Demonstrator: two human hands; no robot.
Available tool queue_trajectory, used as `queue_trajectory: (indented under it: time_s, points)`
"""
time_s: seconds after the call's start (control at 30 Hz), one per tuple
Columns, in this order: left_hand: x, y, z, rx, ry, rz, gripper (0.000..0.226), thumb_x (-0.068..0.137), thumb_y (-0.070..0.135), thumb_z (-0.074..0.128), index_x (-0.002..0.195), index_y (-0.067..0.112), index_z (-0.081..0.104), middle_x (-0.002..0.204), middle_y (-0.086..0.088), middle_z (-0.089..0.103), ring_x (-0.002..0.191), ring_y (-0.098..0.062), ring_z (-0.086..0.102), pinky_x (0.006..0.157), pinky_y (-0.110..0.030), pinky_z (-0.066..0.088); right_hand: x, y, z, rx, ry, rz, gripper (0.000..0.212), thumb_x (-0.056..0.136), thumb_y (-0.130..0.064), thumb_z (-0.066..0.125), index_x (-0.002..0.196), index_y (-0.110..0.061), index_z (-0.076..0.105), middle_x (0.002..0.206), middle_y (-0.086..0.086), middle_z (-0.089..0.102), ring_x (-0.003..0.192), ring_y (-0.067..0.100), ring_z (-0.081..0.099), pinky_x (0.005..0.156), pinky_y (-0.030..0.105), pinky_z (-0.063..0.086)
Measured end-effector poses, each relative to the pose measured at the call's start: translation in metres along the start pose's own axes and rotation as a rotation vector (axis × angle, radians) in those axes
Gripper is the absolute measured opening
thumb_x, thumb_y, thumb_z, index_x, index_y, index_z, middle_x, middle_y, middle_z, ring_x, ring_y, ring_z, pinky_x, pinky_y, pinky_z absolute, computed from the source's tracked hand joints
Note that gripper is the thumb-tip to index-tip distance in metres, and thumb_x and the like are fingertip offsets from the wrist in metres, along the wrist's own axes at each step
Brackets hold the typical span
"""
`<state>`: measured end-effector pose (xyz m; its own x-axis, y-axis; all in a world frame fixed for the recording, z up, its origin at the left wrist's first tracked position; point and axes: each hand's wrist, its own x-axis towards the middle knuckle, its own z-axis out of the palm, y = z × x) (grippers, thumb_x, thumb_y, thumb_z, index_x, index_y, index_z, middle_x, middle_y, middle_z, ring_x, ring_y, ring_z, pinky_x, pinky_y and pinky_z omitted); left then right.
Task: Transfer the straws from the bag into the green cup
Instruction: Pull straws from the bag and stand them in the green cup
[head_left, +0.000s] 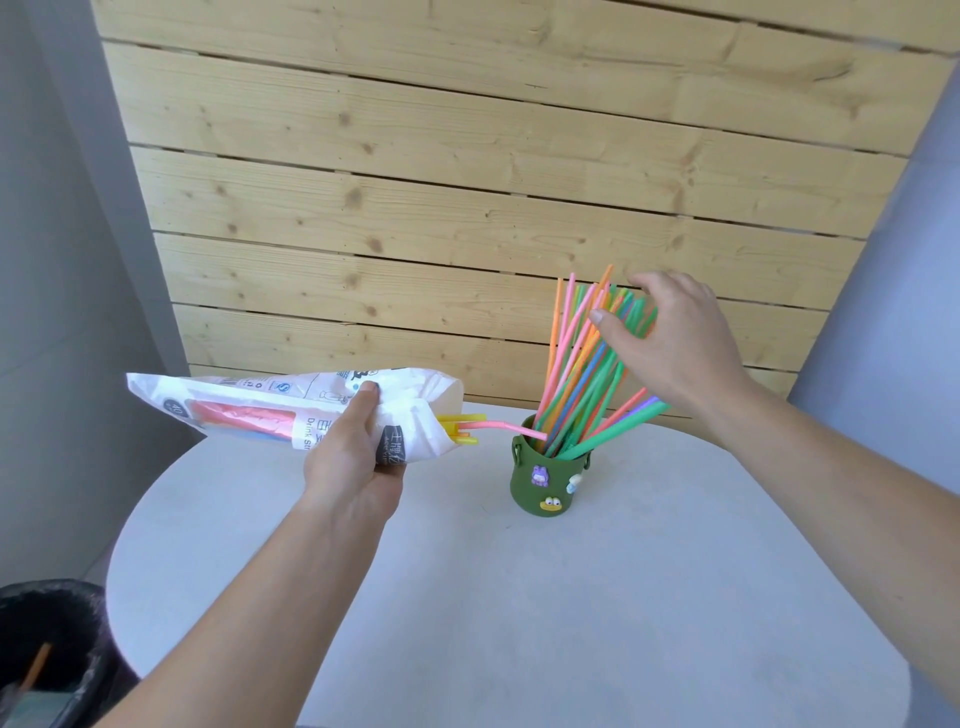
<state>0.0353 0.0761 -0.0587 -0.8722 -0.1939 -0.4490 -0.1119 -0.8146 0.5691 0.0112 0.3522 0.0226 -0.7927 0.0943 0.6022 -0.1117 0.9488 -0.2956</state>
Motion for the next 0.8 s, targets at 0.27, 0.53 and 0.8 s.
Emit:
queue_trajectory:
  time_s: [0.27,0.53,0.8]
  points:
    - [-0.001,0.001,0.0,0.0,0.005,-0.007,0.028,0.089,0.018,0.082,0.114,0.016,0.068,0.104,0.002,0.079,0.086,-0.009,0.077,0.078,-0.03,0.064,-0.007,0.003,-0.008,0.068,0.035,0.086,0.054,0.091,-0.054,0.059,0.128,-0.014,0.063,0.126,0.012,0.065,0.124,0.032,0.053,0.102,0.041,0.045]
    - [-0.003,0.002,0.0,-0.008,0.006,-0.005,0.03,0.089,0.018,0.082,0.116,0.017,0.068,0.104,0.003,0.079,0.085,-0.009,0.078,0.078,-0.031,0.064,-0.008,-0.003,-0.024,0.171,0.053,0.155,0.057,0.095,-0.057,0.05,0.133,-0.015,0.059,0.133,0.007,0.064,0.13,0.027,0.05,0.105,0.041,0.041]
    - [-0.007,0.008,0.002,-0.037,-0.035,0.011,0.035,0.092,0.018,0.079,0.124,0.014,0.066,0.112,0.001,0.079,0.097,-0.012,0.078,0.09,-0.035,0.062,-0.066,-0.079,-0.026,0.435,0.087,-0.011,0.026,0.097,-0.038,0.047,0.098,-0.019,0.065,0.096,-0.005,0.065,0.097,0.016,0.058,0.086,0.027,0.043]
